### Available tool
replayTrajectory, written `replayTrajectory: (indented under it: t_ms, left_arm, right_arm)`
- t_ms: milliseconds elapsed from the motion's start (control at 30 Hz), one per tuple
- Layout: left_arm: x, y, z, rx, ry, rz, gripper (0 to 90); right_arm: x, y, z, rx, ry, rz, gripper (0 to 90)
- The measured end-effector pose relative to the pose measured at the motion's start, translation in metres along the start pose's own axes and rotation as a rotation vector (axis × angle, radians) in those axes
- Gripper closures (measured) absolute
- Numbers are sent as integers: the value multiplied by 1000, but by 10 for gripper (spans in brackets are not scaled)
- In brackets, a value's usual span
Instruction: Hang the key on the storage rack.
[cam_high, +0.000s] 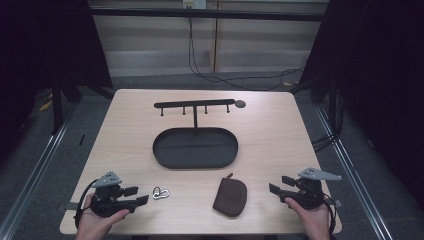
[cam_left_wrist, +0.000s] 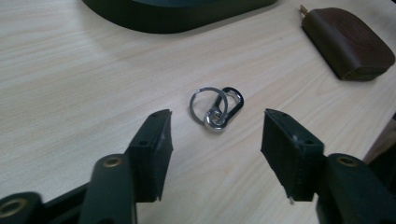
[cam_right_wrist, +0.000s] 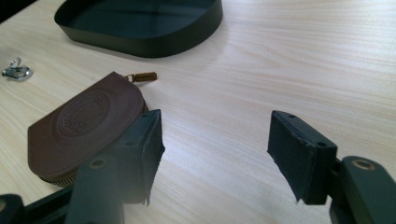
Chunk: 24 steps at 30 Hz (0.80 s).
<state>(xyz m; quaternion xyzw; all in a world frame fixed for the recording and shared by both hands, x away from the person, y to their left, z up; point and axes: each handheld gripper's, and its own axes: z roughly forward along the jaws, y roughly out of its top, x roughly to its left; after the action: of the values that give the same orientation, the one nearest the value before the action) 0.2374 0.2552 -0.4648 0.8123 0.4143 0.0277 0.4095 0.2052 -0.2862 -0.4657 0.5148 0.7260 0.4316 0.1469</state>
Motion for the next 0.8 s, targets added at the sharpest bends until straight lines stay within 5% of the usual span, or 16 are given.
replayTrajectory:
  t_ms: [67, 200, 533, 800]
  left_arm:
    - [0, 1, 1, 10, -5, -7, 529]
    - [3, 2, 2, 35, -47, -44, 519]
    - [-3, 9, 3, 70, -10, 5, 462]
    - [-10, 22, 8, 130, -17, 50, 508]
  right_arm:
    - [0, 0, 0, -3, -4, 3, 347]
    - [-1, 0, 0, 9, 21, 18, 340]
    - [-1, -1, 1, 22, 38, 14, 332]
    - [0, -1, 2, 26, 37, 11, 313]
